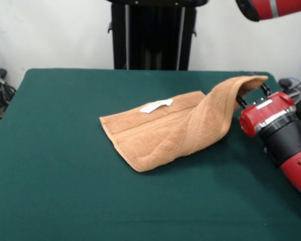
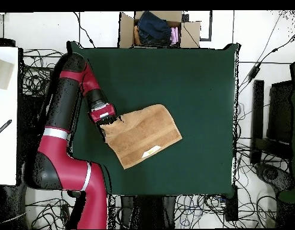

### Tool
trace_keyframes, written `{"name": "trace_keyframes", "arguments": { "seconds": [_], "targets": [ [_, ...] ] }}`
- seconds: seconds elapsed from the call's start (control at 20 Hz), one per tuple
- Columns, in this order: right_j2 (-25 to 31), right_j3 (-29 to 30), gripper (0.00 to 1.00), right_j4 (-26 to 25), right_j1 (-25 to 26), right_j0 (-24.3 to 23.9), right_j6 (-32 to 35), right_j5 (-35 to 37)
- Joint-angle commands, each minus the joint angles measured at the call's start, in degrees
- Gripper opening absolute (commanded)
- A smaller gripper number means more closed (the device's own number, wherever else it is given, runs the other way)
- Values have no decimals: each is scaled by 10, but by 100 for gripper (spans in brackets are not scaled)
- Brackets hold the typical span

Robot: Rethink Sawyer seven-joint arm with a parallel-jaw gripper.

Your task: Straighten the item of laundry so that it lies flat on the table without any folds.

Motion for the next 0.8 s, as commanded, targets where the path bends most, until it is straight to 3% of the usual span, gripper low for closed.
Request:
{"name": "trace_keyframes", "arguments": {
  "seconds": [0.05, 0.2, 0.3, 0.45, 0.6, 0.7, 0.75, 0.8],
  "targets": [
    [-12, -8, 100, 52, 17, 1, 143, -7],
    [13, -11, 100, 35, 12, 1, 97, -23],
    [61, 21, 100, 21, 24, 15, 79, -156],
    [189, 135, 100, -15, 69, 80, 101, -485],
    [363, 227, 100, -108, 82, 176, 50, -858],
    [651, 237, 100, -169, 22, 226, -216, -1047],
    [757, 64, 100, -264, 8, 150, -430, -972],
    [824, 199, 100, -262, -24, 219, -482, -1038]
  ]
}}
